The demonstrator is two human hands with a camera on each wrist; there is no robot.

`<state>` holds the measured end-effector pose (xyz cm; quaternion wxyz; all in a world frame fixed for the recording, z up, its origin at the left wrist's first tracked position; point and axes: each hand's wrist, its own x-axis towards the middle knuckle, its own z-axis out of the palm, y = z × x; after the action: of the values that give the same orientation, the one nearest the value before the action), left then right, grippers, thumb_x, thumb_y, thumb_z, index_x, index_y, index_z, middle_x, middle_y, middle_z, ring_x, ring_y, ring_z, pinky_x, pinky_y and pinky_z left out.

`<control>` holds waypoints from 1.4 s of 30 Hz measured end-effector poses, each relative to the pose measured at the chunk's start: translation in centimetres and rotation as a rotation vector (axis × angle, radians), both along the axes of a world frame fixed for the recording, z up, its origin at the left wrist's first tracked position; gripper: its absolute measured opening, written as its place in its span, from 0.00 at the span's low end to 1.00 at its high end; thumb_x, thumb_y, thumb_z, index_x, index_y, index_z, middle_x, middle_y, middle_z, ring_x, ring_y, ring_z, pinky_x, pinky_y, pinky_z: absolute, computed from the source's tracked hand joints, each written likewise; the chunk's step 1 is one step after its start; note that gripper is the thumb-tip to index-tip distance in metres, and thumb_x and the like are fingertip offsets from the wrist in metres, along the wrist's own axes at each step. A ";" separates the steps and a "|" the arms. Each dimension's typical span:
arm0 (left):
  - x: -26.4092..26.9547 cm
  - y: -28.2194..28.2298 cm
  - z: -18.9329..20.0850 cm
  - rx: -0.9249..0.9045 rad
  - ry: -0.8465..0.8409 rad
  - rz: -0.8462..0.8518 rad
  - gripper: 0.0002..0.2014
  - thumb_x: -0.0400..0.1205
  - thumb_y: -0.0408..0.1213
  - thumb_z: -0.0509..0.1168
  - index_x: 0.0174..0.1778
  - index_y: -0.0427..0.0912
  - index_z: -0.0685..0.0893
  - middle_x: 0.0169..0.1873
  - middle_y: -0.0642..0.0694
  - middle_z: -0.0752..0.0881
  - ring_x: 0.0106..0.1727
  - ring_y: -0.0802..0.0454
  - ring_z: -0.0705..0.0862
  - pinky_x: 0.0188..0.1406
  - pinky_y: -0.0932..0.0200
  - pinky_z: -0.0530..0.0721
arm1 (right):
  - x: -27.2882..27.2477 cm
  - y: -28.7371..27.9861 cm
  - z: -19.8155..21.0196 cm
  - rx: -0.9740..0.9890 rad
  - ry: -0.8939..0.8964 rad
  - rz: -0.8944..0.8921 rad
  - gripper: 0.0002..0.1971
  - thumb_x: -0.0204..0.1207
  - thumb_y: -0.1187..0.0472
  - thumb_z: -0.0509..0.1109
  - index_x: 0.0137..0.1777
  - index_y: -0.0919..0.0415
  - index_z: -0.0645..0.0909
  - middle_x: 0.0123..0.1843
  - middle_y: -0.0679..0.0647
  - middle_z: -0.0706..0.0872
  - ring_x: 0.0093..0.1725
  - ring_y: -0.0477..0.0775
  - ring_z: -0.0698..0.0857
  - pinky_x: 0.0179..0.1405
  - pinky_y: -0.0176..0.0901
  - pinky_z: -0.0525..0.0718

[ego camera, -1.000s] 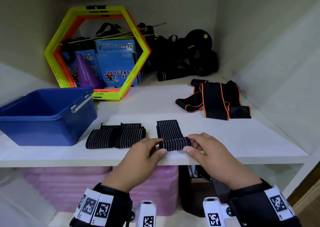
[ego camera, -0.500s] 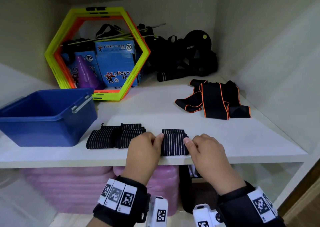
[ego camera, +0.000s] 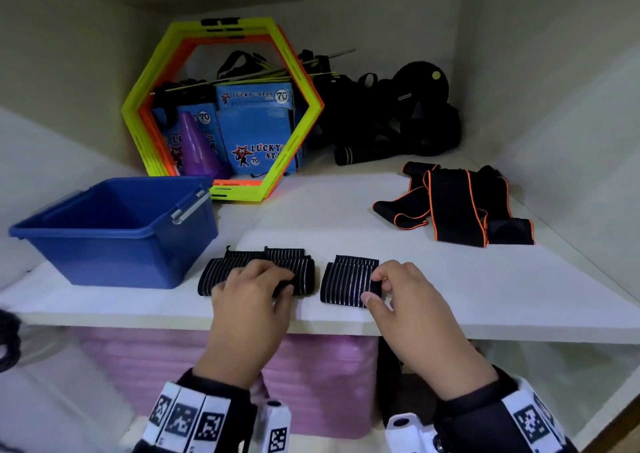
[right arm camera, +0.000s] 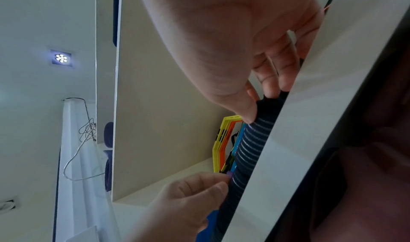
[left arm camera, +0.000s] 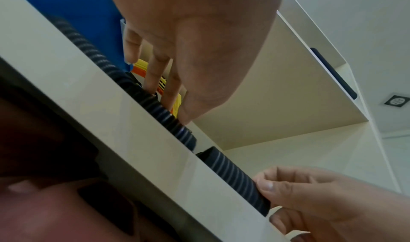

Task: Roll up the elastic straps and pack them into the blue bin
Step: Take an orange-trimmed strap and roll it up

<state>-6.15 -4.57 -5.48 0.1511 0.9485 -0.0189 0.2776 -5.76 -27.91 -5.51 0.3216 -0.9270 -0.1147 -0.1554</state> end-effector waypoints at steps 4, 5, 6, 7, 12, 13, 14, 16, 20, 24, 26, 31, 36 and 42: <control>0.0 0.7 0.3 0.003 0.058 -0.029 0.12 0.78 0.42 0.71 0.55 0.59 0.86 0.54 0.61 0.84 0.52 0.49 0.81 0.48 0.46 0.79 | 0.5 0.9 0.5 0.015 0.025 0.026 0.11 0.79 0.47 0.69 0.59 0.46 0.76 0.50 0.43 0.77 0.45 0.46 0.81 0.50 0.48 0.84; 0.0 0.9 0.5 0.018 0.067 -0.040 0.12 0.78 0.42 0.70 0.55 0.60 0.86 0.53 0.61 0.84 0.52 0.49 0.81 0.48 0.46 0.80 | 0.5 0.7 0.7 0.044 0.032 0.031 0.11 0.79 0.47 0.70 0.58 0.47 0.77 0.49 0.43 0.78 0.45 0.44 0.81 0.50 0.45 0.83; 0.3 0.8 1.0 0.044 0.069 -0.054 0.11 0.78 0.42 0.70 0.55 0.60 0.86 0.53 0.61 0.85 0.52 0.48 0.82 0.48 0.45 0.80 | 0.6 0.2 1.2 0.079 0.042 0.029 0.11 0.79 0.48 0.70 0.58 0.47 0.78 0.49 0.42 0.80 0.45 0.42 0.81 0.49 0.42 0.83; 0.3 1.1 1.7 0.067 0.067 -0.055 0.11 0.78 0.43 0.70 0.54 0.60 0.86 0.52 0.61 0.85 0.51 0.47 0.83 0.48 0.45 0.81 | 0.7 0.0 1.7 0.099 0.056 0.039 0.10 0.79 0.48 0.70 0.57 0.48 0.78 0.48 0.43 0.81 0.45 0.41 0.81 0.48 0.41 0.82; 3.3 -1.2 7.6 0.189 0.108 -0.260 0.11 0.79 0.51 0.64 0.56 0.60 0.86 0.52 0.61 0.87 0.56 0.50 0.84 0.56 0.43 0.81 | 2.6 -5.6 5.8 -0.013 0.095 -0.047 0.11 0.78 0.46 0.71 0.54 0.51 0.81 0.48 0.47 0.84 0.45 0.47 0.83 0.49 0.46 0.83; 4.3 -2.1 8.8 0.224 0.136 -0.310 0.13 0.79 0.54 0.63 0.57 0.61 0.85 0.53 0.61 0.86 0.57 0.51 0.84 0.58 0.43 0.82 | 3.3 -7.0 6.7 -0.067 0.114 -0.074 0.11 0.78 0.47 0.72 0.52 0.52 0.81 0.48 0.48 0.85 0.46 0.50 0.84 0.49 0.48 0.84; 5.6 -3.1 9.9 0.269 0.171 -0.351 0.15 0.79 0.56 0.62 0.59 0.61 0.84 0.53 0.61 0.85 0.58 0.52 0.83 0.59 0.44 0.82 | 4.0 -8.4 7.7 -0.133 0.143 -0.106 0.12 0.78 0.47 0.72 0.51 0.54 0.81 0.48 0.50 0.86 0.47 0.52 0.84 0.48 0.48 0.84; 8.4 -5.3 11.7 0.371 0.249 -0.415 0.15 0.80 0.58 0.63 0.62 0.62 0.82 0.55 0.61 0.83 0.59 0.54 0.82 0.60 0.48 0.82 | 5.8 -10.9 9.1 -0.233 0.241 -0.159 0.13 0.76 0.49 0.73 0.53 0.57 0.81 0.48 0.54 0.87 0.48 0.57 0.86 0.48 0.49 0.83; 13.3 -10.5 13.2 0.543 0.382 -0.490 0.18 0.82 0.50 0.67 0.69 0.58 0.80 0.61 0.55 0.82 0.61 0.53 0.80 0.54 0.57 0.76 | 8.4 -13.6 10.1 -0.444 0.348 -0.196 0.22 0.73 0.53 0.75 0.67 0.54 0.78 0.54 0.54 0.83 0.51 0.57 0.83 0.50 0.46 0.84; 17.6 -14.9 11.5 0.666 0.449 -0.482 0.27 0.78 0.38 0.69 0.75 0.55 0.77 0.63 0.47 0.81 0.65 0.46 0.81 0.61 0.52 0.80 | 9.9 -13.8 9.1 -0.679 0.353 -0.202 0.30 0.67 0.57 0.77 0.71 0.52 0.76 0.63 0.59 0.78 0.58 0.63 0.84 0.56 0.51 0.86; 19.1 -16.3 10.3 0.770 0.475 -0.477 0.30 0.77 0.31 0.68 0.75 0.53 0.76 0.61 0.45 0.82 0.63 0.43 0.82 0.59 0.49 0.84 | 10.7 -13.3 8.5 -0.749 0.390 -0.192 0.29 0.66 0.58 0.79 0.69 0.54 0.77 0.63 0.59 0.76 0.57 0.64 0.85 0.54 0.52 0.87; 21.0 -18.7 9.6 0.970 0.489 -0.399 0.16 0.77 0.30 0.67 0.60 0.45 0.85 0.53 0.45 0.87 0.54 0.43 0.86 0.49 0.51 0.86 | 12.7 -12.5 8.3 -0.741 0.411 -0.197 0.18 0.75 0.64 0.72 0.64 0.66 0.81 0.61 0.63 0.81 0.57 0.66 0.86 0.51 0.51 0.86; 22.5 -17.8 9.6 0.875 0.499 -0.422 0.18 0.69 0.34 0.75 0.55 0.52 0.85 0.48 0.49 0.87 0.48 0.46 0.87 0.50 0.48 0.89 | 12.9 -12.8 8.7 -0.747 0.508 -0.091 0.19 0.74 0.54 0.76 0.60 0.66 0.82 0.53 0.58 0.87 0.50 0.59 0.88 0.41 0.45 0.84; 22.9 -18.5 9.1 0.771 0.545 -0.407 0.11 0.76 0.39 0.72 0.53 0.47 0.90 0.46 0.48 0.90 0.51 0.45 0.89 0.51 0.52 0.88 | 13.3 -11.3 9.4 -0.789 0.554 -0.052 0.08 0.79 0.60 0.71 0.45 0.65 0.80 0.39 0.57 0.80 0.44 0.58 0.81 0.43 0.46 0.82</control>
<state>16.73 -23.11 3.59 -0.1594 0.9503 -0.2643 -0.0418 7.51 -39.17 3.88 -0.0399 -0.9873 -0.0519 0.1447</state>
